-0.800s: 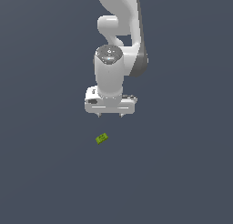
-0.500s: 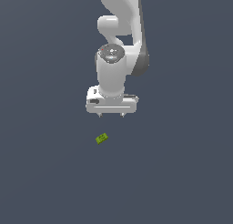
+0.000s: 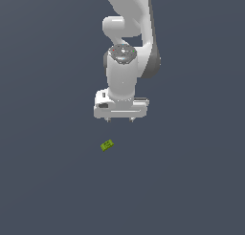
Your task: Pick up the object and move it to a goal position.
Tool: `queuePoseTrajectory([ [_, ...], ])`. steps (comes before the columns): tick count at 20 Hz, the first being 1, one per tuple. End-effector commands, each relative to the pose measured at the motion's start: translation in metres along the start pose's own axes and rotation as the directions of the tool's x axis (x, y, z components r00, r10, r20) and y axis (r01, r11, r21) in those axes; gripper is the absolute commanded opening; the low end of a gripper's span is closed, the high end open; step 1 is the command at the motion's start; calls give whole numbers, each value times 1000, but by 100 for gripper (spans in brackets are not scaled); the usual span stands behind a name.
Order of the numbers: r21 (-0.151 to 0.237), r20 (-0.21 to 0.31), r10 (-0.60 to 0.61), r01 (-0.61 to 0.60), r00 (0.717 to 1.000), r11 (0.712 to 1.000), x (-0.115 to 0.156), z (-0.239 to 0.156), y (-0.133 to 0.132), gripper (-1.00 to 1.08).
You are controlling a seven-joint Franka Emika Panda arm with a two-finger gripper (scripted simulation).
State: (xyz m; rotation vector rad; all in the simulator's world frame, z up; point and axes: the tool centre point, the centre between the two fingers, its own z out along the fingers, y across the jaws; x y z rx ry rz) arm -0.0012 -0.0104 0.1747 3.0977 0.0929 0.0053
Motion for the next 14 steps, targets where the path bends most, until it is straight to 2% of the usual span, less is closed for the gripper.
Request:
queuePoseTrajectory([
  [1,2,1,16,-16,1000,1000,1,2,1,100],
  [9,13,5,147,-147,989,989,7,16,8,100],
  [14,22,11,280,-280,960,960,13,31,16,100],
])
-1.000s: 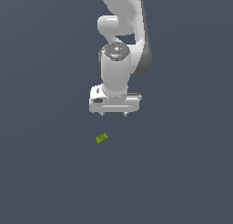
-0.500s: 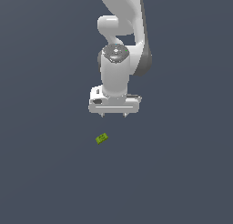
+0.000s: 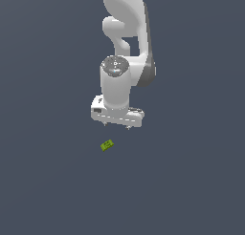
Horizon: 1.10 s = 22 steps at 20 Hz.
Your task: Pick up the object and move it to a goal position.
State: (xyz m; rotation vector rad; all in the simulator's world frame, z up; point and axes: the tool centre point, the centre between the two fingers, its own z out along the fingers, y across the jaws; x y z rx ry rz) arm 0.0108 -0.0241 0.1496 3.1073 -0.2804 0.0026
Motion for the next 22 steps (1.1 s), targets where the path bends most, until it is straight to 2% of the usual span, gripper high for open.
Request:
queuePoseTrajectory([
  [1,5,3,76,-76,997,997,4,8,4,100],
  [5,11,7,210,-210,978,978,11,23,11,100],
  [9,14,12,340,-340,940,940,18,38,18,100],
  [16,15,17,541,-541,841,841,29,63,32,100],
  [22,14,18,647,-647,762,762,34,79,40,100],
])
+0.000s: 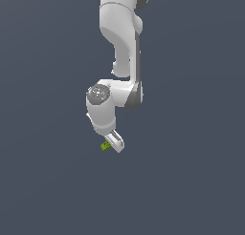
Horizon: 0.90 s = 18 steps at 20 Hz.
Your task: Pick up the object and move it to a goal position.
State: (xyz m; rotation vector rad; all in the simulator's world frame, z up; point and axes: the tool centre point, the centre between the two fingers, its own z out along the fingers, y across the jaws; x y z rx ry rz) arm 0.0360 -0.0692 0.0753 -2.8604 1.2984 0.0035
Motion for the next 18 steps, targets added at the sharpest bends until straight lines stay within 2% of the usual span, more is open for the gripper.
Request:
queuePoseTrajectory([
  [1,1,-1,48,-48,999,999,4,5,1,100],
  [8,1,-2,113,-113,994,994,8,12,3,100],
  [18,1,-2,113,-113,994,994,8,30,3,100],
])
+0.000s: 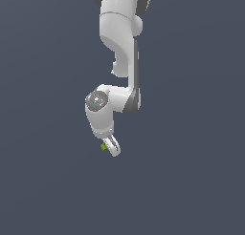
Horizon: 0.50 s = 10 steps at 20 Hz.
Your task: Pick up the object and move it to a goal position.
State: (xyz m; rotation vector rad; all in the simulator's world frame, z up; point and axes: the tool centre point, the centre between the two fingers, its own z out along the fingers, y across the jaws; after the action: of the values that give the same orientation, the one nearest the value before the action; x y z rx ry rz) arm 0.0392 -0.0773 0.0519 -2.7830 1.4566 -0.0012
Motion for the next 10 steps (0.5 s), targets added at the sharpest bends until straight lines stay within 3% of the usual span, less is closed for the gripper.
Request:
queuePoseTrajectory([
  [1,-1,1,2,-2,1000,1000,0,11,1,100],
  [10,-1,1,4,-4,1000,1000,0,40,0,100],
])
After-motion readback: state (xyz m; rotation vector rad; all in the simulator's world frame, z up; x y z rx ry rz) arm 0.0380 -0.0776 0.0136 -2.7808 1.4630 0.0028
